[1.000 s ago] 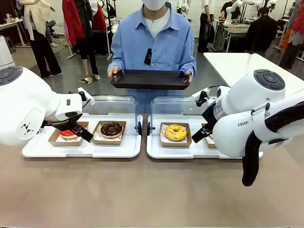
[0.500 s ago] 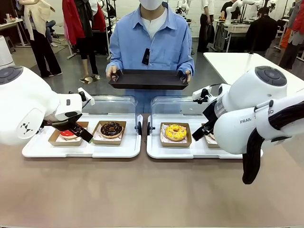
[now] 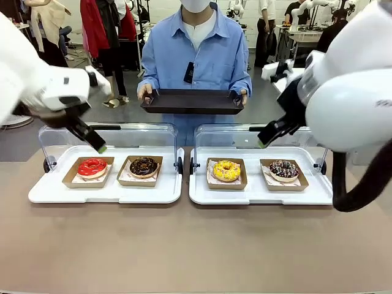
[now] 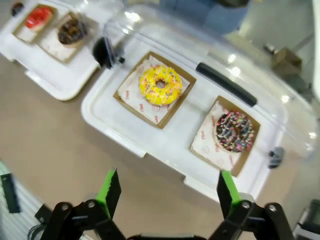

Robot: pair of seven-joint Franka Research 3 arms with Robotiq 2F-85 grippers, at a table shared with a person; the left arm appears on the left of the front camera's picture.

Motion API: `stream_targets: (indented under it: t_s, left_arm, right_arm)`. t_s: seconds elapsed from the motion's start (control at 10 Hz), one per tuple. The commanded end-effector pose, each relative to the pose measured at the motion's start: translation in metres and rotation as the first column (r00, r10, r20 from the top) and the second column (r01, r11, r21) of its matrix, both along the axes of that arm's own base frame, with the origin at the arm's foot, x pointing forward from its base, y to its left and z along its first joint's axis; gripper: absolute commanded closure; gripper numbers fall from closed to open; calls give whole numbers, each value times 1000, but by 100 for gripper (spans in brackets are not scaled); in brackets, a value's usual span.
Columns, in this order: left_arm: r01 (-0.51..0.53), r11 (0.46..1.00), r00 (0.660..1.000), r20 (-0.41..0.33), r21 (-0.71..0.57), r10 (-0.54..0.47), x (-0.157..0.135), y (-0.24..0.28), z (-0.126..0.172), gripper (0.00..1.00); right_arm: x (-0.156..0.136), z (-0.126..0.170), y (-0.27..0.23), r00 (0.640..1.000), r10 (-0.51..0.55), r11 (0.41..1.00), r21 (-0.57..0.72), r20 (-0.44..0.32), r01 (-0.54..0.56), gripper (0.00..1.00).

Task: Provide the desired donut to the person.
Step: Pick up and lift the Paper togo box containing the Donut pointed at by the person.

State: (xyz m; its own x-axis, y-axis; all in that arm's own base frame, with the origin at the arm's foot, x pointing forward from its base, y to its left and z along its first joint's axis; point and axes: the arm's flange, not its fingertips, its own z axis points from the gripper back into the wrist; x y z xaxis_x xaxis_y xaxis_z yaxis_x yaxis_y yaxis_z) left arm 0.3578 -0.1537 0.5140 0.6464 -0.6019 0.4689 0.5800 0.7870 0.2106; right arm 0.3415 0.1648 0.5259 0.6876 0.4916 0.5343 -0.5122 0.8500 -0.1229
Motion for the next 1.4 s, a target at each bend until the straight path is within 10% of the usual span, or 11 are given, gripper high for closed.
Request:
stream_targets:
  t_s: [0.0, 0.7, 0.8, 1.0, 1.3]
  left_arm:
    - [-38, 999, 999, 27, 4, 38, -5, -1, 29, 0]
    - [-4, 1000, 999, 38, -6, 4, -13, 1, 42, 0]
    - [131, 968, 991, -10, -215, -136, -9, 28, 50, 0]
    - [160, 845, 972, -68, -510, -224, -4, 74, 57, 0]
    - [100, 591, 925, -145, -800, -352, 18, 148, 46, 0]
  right_arm:
    - [-20, 25, 6, 1000, -1, 1000, -21, -10, 1, 0]
    - [-29, 36, 4, 1000, 6, 999, -40, 0, -6, 0]
    - [-23, 38, -34, 983, 153, 966, 227, -105, -126, 0]
    - [-19, 39, -105, 968, 215, 759, 646, -133, -80, 0]
    - [-19, 21, -202, 941, 289, 456, 890, -175, 26, 0]
